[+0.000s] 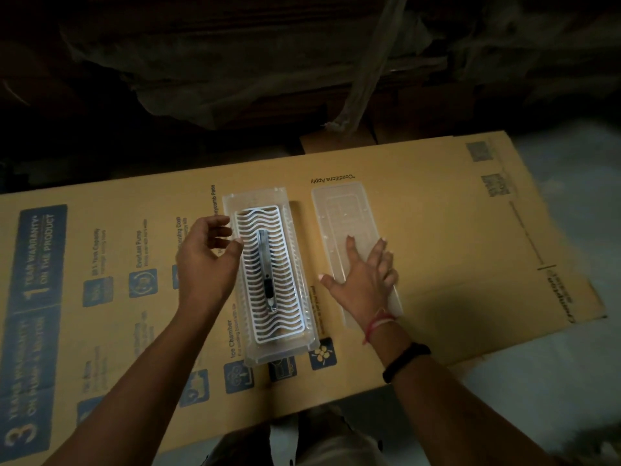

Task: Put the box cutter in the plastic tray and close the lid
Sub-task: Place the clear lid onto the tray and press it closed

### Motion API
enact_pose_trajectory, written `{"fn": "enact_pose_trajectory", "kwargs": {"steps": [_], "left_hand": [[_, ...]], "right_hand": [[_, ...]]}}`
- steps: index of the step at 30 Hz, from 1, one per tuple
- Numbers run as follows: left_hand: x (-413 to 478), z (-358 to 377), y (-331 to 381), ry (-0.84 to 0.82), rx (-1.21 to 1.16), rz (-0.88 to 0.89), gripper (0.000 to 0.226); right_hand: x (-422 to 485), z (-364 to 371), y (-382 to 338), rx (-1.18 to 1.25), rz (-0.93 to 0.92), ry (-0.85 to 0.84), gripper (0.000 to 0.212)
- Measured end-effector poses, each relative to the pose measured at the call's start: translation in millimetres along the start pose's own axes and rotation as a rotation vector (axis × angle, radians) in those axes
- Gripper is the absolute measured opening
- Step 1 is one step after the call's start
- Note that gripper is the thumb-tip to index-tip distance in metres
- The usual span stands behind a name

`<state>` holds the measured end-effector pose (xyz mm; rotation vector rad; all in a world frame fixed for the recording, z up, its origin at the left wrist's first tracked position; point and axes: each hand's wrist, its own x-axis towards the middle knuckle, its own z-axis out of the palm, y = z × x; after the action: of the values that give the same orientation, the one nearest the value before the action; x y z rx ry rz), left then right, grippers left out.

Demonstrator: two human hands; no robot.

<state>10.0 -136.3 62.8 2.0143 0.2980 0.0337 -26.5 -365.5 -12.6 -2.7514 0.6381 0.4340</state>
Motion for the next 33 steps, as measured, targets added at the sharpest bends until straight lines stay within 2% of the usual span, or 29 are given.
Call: {"fn": "enact_pose_trajectory", "kwargs": {"steps": [4,9,13,17,24,30,33], "left_hand": [[-3,4,-1,-0.024,0.011,-0.018,0.032],[-7,3,-1,-0.036,0.025,-0.017,0.029],[-10,2,-4,-0.011,0.054,-0.038,0.021],[-13,1,-11,0.009,0.067,-0.066,0.021],[-18,-4,-17,0.053,-0.008,-0.18,0.016],[-23,-9,-26,0.003,-0.13,-0.366,0.04],[-27,-10,-30,-0.036,-0.182,-0.415,0.043]], "right_hand": [[2,-5,1,0.025,0.005,0.03,0.087],[5,-25,-6,0.048,0.068,0.044,0.091],[-4,-51,-22,0.172,0.108,0.121,0.094],[-32,-68,-52,0.271,0.017,0.18,0.091],[-79,-43,-102,0.27,-0.112,0.127,0.091],[-90,-15,-122,0.186,-0.117,0.104,0.091],[-94,-6,-126,0.176,-0.134,0.106,0.089]]}}
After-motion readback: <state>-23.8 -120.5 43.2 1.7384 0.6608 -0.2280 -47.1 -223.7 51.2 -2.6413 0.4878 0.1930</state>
